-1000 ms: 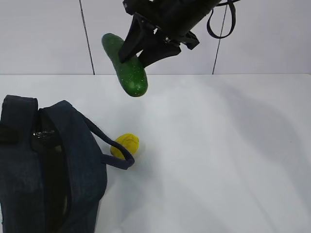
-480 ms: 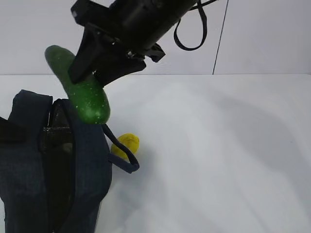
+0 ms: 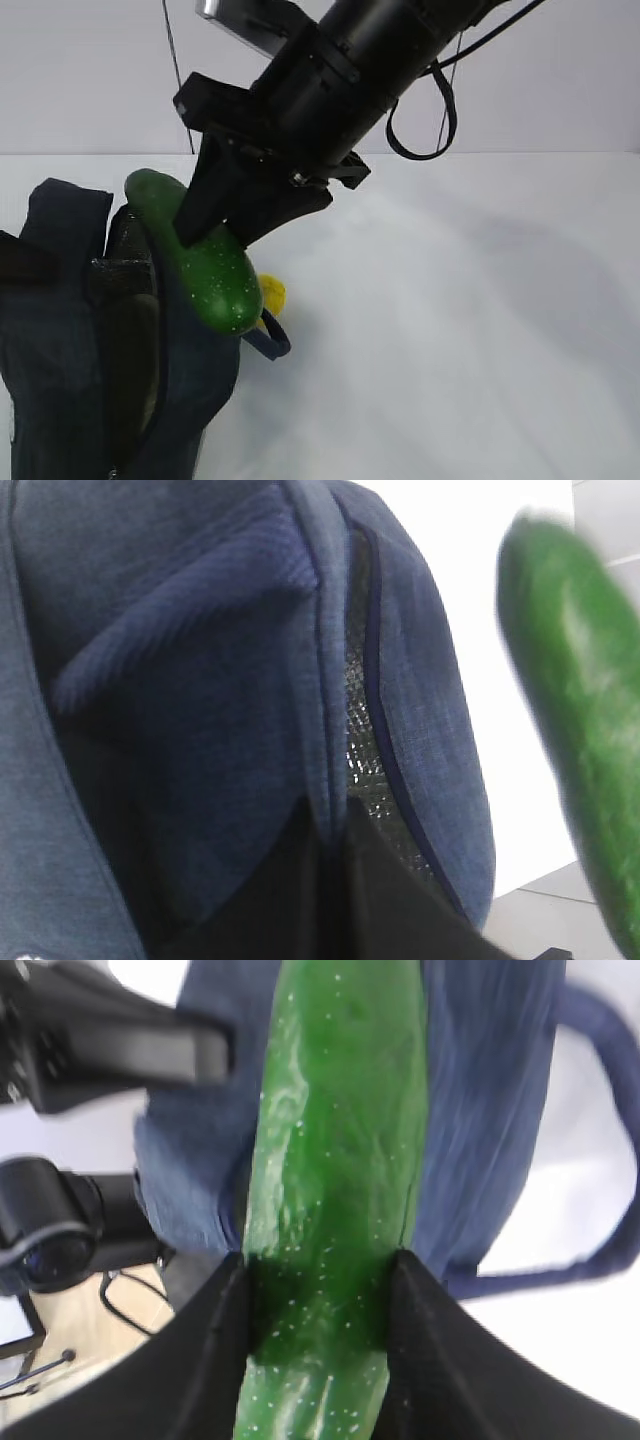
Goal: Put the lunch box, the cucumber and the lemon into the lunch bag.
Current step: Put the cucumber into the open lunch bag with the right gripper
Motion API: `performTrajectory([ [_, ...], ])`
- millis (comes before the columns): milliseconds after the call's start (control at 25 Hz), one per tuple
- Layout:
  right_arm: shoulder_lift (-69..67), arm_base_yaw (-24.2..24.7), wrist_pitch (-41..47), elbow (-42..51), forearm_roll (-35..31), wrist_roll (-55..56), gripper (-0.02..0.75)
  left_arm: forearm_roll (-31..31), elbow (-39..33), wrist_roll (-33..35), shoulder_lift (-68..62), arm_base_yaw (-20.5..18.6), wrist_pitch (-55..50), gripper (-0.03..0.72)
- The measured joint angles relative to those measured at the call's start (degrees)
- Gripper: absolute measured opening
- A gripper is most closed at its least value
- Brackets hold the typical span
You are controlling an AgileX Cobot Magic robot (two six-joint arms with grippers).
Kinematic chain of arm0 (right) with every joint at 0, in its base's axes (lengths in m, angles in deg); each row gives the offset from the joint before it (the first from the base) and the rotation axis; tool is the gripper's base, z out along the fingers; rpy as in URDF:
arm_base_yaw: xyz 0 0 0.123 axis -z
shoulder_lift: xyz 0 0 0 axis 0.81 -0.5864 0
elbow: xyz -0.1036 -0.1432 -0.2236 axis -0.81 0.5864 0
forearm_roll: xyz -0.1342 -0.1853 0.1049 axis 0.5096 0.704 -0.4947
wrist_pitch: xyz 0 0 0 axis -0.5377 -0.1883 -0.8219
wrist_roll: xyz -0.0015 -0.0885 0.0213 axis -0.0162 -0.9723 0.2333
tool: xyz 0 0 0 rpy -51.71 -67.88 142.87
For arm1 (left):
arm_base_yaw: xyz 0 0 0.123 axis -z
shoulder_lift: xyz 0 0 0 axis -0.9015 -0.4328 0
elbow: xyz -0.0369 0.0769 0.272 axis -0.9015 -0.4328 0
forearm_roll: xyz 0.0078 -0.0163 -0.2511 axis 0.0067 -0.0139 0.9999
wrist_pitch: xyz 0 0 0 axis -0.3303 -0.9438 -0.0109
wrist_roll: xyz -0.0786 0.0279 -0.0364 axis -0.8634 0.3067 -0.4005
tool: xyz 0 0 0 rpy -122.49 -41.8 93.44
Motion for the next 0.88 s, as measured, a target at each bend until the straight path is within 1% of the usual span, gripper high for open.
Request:
performTrajectory([
  [160,0.4,0.0,-0.2,2.0,-2.6,0.0,0.318,0.2,0.0,0.0,0.0,0.0,0.1,-0.006],
  [320,0.4,-0.2,-0.4,2.5,-3.8,0.0,0.318,0.9,0.0,0.1,0.0,0.0,0.1,-0.006],
  [640,-0.6,-0.4,-0.6,2.5,-3.8,0.0,0.318,1.7,0.0,0.2,0.0,0.0,-0.2,-0.006],
  [880,-3.7,-0.6,-0.8,2.5,-4.5,0.0,0.317,3.1,-0.1,1.9,0.0,0.0,-1.0,-0.006],
])
